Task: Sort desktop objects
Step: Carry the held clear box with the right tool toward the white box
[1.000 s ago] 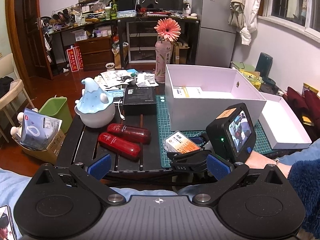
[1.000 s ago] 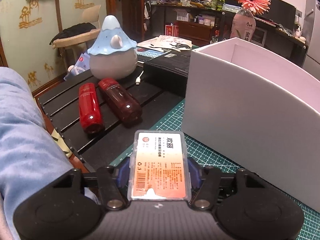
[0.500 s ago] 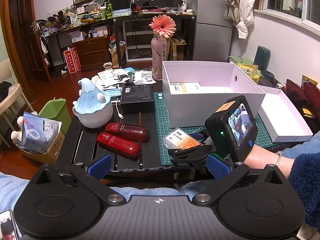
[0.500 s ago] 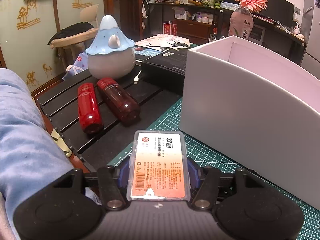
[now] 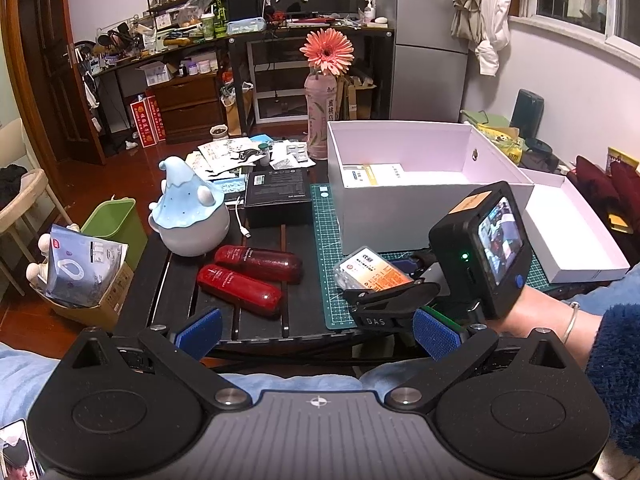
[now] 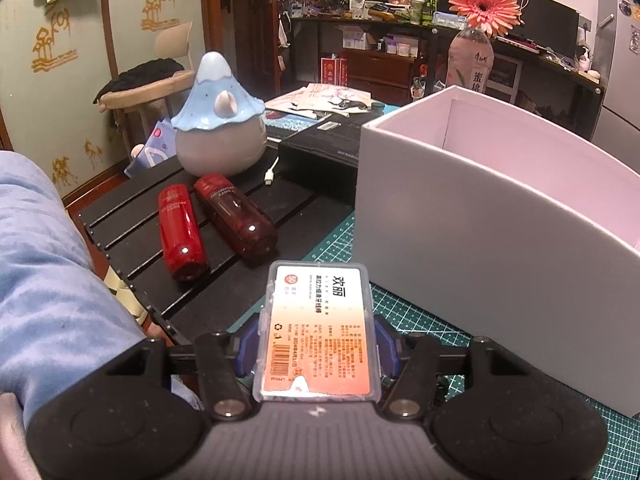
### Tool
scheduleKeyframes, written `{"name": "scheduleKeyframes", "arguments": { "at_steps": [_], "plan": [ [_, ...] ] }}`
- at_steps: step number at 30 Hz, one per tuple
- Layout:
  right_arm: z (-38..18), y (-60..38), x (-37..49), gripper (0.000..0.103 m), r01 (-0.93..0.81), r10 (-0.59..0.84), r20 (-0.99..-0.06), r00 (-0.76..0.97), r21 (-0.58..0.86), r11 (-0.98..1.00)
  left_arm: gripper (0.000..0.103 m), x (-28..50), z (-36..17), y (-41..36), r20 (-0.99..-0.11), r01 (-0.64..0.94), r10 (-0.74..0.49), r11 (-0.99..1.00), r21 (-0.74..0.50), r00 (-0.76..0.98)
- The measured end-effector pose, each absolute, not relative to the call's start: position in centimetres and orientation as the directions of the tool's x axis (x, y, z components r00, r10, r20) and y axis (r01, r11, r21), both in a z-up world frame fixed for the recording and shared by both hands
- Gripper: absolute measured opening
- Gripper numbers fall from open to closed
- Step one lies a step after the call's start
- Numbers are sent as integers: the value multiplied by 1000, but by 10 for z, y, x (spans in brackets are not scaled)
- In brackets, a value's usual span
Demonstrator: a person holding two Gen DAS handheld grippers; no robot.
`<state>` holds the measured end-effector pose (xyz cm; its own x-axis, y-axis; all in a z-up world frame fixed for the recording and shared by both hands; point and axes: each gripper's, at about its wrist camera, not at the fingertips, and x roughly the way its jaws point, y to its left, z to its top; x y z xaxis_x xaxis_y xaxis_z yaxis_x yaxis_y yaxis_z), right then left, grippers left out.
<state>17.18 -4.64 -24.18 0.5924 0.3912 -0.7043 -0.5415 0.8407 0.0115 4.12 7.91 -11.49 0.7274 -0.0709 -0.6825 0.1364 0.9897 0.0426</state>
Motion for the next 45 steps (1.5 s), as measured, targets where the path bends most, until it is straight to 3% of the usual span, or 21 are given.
{"name": "scheduleKeyframes", "arguments": {
  "at_steps": [45],
  "plan": [
    [-125,-136,163,56,-375,333,-598,729,58,925,103,26,-108,82,-629,154,-92,987,45,772]
  ]
}}
